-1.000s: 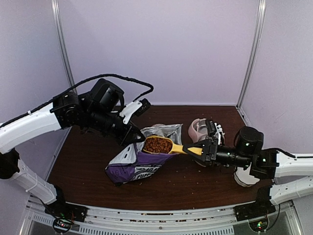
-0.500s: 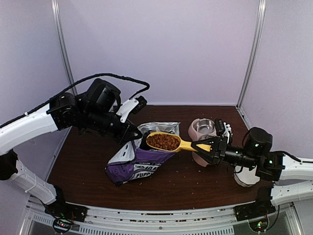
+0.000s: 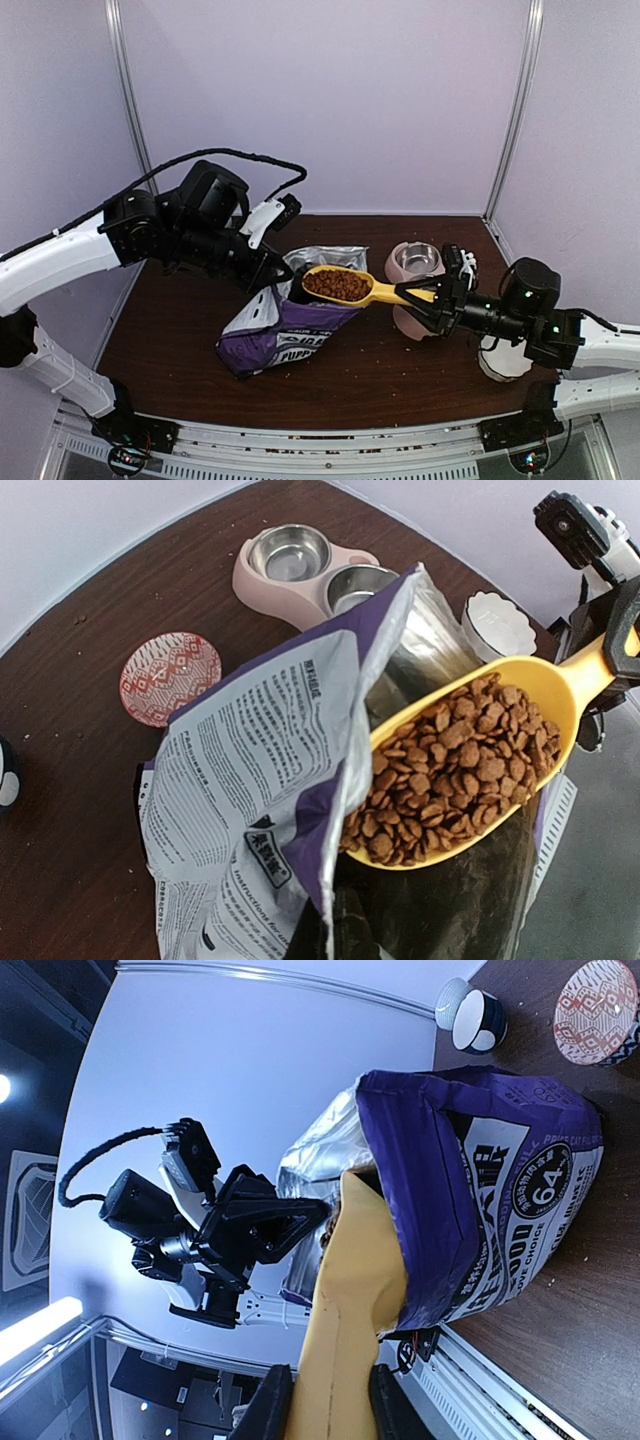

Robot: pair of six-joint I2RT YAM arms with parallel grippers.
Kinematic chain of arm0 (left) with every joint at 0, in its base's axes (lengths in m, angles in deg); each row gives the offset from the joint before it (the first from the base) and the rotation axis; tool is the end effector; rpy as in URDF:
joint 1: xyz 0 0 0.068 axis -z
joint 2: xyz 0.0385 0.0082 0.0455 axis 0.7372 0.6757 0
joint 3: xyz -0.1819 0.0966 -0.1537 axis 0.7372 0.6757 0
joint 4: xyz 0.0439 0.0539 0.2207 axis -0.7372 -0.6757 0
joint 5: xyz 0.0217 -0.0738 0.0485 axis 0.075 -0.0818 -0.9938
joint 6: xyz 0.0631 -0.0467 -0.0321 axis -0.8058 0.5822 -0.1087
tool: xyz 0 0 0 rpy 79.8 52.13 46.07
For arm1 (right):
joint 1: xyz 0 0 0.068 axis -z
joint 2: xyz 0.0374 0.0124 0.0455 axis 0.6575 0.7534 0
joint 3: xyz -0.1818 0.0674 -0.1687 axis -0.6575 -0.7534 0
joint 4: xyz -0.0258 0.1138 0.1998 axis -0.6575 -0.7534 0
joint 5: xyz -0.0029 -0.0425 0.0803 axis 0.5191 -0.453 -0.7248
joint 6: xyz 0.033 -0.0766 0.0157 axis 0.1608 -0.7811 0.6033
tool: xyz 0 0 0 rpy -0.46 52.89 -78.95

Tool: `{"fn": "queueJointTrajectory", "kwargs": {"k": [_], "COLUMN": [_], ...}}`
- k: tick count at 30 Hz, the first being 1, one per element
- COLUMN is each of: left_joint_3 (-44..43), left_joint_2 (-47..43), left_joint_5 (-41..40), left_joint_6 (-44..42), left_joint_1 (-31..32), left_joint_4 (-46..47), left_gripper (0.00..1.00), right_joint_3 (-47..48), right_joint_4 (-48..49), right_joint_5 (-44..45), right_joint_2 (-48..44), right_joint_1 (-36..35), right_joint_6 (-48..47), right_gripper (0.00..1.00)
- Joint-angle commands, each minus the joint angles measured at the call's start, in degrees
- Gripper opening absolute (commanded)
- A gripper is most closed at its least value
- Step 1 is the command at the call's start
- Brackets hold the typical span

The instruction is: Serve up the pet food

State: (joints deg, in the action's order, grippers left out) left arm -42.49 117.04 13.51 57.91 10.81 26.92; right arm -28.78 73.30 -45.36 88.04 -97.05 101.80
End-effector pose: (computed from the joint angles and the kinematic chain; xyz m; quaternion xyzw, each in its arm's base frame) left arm 0.1519 -0.2507 0.3269 0.3114 0.8559 -0.2702 0.3121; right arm 0.1009 0.1872 0.2830 0.0269 0.7065 0.6819 0.1877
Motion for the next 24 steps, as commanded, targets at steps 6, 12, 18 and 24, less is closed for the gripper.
{"fn": "queueJointTrajectory", "kwargs": {"k": [6, 12, 18, 24], "left_joint_3": [-1.6, -2.1, -2.2, -2.2], "left_joint_2": [1.1, 1.8, 1.8, 2.3], "left_joint_5": [-2.2, 0.0, -1.5, -1.3], "left_joint_6": [-0.6, -1.2, -2.5, -1.5], "left_joint_1": [-0.3, -0.3, -0.3, -3.9], "left_joint_4": [3.6, 3.7, 3.5, 2.5], "left_gripper": [0.0, 0.0, 0.0, 0.0], "right_joint_3": [4.4, 5.9, 7.1, 8.3], "right_joint_4": [3.9, 2.5, 2.6, 1.9], "right_joint_5": [2.8, 3.9, 4.2, 3.5], "right_joint_2": [-1.7, -1.5, -1.3, -0.6], "right_joint_1": [1.1, 1.1, 1.3, 1.2], "right_joint_6": [2.1, 2.2, 2.5, 1.7], "right_gripper": [0.13, 0.12, 0.12, 0.12]}}
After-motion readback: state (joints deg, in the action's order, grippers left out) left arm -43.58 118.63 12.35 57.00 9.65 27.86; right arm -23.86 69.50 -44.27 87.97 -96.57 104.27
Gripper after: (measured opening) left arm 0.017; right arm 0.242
